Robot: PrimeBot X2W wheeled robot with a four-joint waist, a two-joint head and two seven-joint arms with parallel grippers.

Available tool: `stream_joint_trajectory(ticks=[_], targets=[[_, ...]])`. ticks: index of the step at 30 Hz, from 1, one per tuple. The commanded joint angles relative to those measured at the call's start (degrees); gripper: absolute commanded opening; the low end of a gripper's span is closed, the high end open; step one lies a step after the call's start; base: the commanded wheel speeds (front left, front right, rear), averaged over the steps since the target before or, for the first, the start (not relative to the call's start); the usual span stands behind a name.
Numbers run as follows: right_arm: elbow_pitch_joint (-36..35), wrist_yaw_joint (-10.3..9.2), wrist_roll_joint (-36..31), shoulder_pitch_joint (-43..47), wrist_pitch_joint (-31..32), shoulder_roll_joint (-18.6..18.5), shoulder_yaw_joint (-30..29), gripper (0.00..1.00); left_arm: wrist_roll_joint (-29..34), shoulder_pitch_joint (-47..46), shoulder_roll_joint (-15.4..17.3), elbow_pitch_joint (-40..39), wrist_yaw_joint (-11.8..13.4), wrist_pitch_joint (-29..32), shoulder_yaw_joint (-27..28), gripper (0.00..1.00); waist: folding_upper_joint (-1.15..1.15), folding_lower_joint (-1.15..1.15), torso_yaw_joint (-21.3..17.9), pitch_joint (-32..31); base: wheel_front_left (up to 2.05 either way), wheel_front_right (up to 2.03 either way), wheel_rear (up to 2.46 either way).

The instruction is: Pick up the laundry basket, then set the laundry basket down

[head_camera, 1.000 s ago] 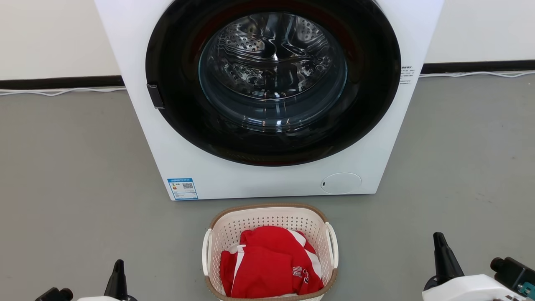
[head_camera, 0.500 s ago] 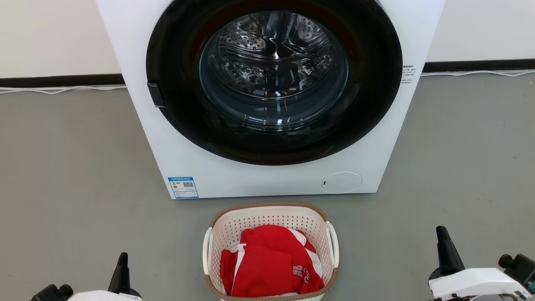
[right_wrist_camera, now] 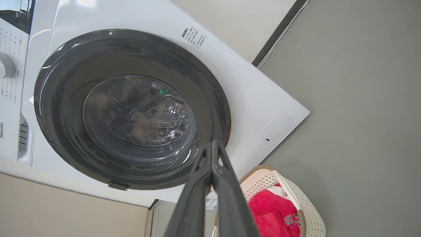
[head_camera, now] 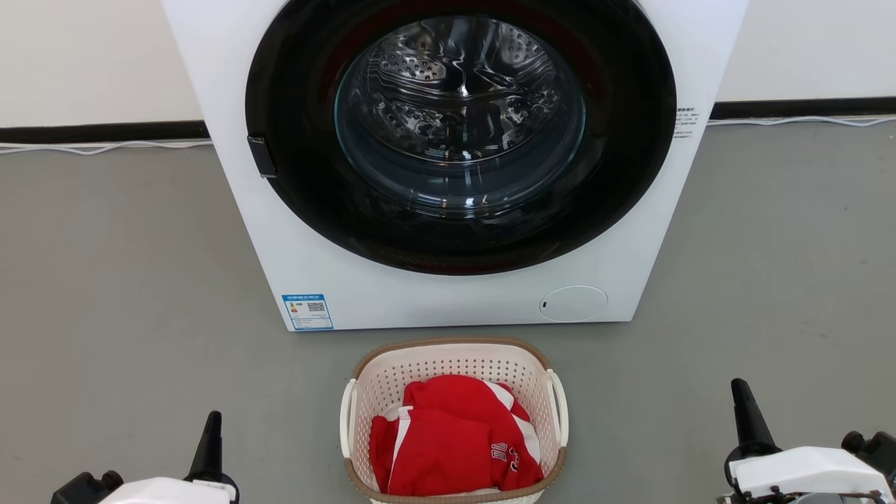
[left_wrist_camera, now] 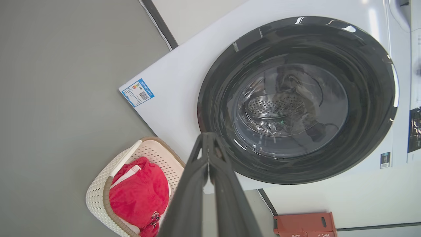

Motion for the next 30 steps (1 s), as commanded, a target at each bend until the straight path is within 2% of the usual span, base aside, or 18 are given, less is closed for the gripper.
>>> stream_joint_trajectory(ticks=[1,30], targets=[[-2.0,0.3,2.1,-3.0,0.5,-0.3,0.7,0.0,-1.8,-3.3,0.4,-2.0,-0.7,0.4,0.8,0.0,0.0,0.0,0.0,0.0,0.0,0.0,0.0],[-3.8,0.36,22.3,-4.0,5.2,-0.2,0.5,0.0,-18.0,-4.5,-0.1,-5.1,-1.2,5.1,-0.1,0.0,0.0,0.0,0.3,0.5,0.0,0.0,0.0]])
